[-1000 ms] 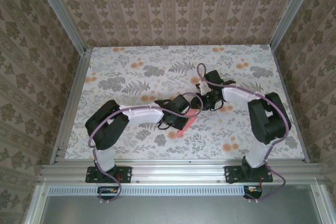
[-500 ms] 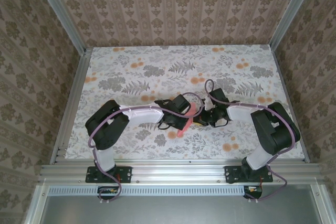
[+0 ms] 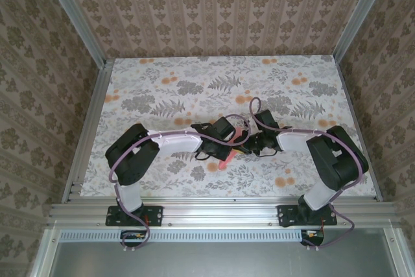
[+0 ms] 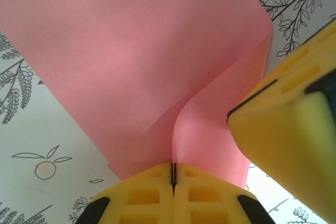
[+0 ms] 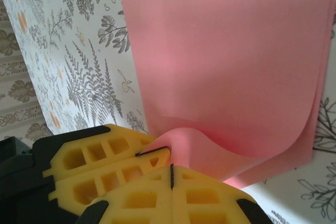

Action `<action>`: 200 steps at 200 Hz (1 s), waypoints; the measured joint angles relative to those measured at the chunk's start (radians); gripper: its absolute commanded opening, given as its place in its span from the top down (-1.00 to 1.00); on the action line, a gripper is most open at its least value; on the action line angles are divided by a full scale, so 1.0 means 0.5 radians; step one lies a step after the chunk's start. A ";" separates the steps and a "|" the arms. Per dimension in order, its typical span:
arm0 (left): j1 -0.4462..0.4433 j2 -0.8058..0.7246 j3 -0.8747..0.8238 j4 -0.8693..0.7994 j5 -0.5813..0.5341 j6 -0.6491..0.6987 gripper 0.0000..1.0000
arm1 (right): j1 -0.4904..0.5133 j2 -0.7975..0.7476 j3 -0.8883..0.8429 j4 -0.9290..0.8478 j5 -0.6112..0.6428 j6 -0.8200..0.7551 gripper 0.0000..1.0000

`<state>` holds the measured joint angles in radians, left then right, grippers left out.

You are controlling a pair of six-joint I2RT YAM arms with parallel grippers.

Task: Fold a paper plane with a square sheet of paper (pick it up from the middle)
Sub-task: Third fold the triangle at the center of the table.

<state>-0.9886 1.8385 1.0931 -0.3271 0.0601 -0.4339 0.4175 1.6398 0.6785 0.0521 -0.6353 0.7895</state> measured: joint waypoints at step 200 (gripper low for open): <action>-0.040 0.002 0.001 0.000 -0.016 0.000 0.98 | -0.037 -0.058 0.061 -0.165 0.165 -0.069 0.86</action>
<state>-1.0084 1.8393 1.0935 -0.3271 0.0521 -0.4339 0.3988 1.6108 0.7090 -0.0303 -0.5529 0.7551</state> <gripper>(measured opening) 0.049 0.076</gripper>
